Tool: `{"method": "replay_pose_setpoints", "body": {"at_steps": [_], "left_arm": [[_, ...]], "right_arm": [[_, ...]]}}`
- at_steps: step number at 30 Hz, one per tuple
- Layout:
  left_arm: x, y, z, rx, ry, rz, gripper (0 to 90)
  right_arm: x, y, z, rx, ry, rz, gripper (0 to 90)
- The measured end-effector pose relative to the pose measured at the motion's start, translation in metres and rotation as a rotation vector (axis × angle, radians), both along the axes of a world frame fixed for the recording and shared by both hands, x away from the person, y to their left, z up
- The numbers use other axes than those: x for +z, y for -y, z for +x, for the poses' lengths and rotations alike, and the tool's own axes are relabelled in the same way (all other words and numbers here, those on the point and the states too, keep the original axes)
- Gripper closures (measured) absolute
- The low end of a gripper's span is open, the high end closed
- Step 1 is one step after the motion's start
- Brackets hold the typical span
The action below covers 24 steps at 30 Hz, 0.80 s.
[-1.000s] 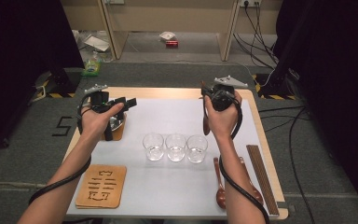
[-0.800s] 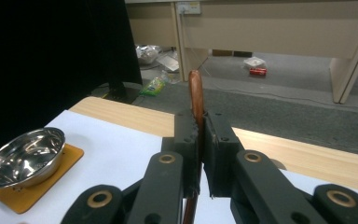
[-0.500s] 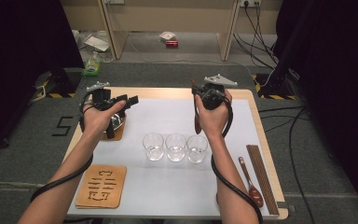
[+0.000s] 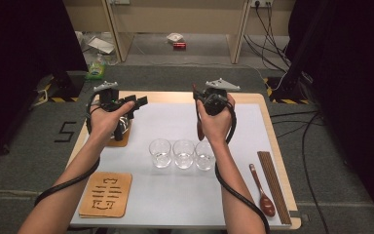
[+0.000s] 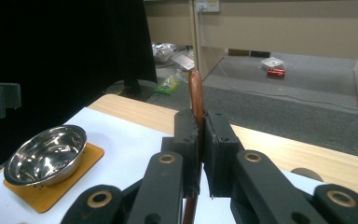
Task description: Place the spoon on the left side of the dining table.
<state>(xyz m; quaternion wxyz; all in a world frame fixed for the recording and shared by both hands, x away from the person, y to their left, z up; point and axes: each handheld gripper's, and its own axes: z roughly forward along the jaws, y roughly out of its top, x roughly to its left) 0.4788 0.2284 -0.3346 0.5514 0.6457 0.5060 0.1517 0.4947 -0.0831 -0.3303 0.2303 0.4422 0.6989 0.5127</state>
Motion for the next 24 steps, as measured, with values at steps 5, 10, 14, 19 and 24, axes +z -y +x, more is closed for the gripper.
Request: {"method": "replay_pose_setpoints", "body": {"at_steps": [5, 10, 14, 19, 24], "left_arm": [[0.006, 0.007, 0.003, -0.011, 0.011, -0.008, 41.4], [0.009, 0.014, 0.005, -0.015, 0.020, -0.022, 41.3], [0.010, 0.019, 0.006, -0.021, 0.019, -0.021, 41.3], [0.010, 0.023, 0.006, -0.026, 0.018, -0.016, 41.3], [0.015, 0.028, 0.009, -0.040, 0.027, -0.016, 41.4]], "right_arm": [[0.002, -0.006, 0.000, 0.013, 0.005, -0.003, 85.0], [0.004, -0.012, 0.002, 0.022, 0.008, -0.013, 85.0], [0.003, -0.015, 0.001, 0.031, 0.008, -0.013, 85.0], [0.000, -0.018, 0.001, 0.039, 0.003, -0.014, 85.0], [-0.001, -0.020, 0.001, 0.042, -0.003, -0.019, 85.0]]}}
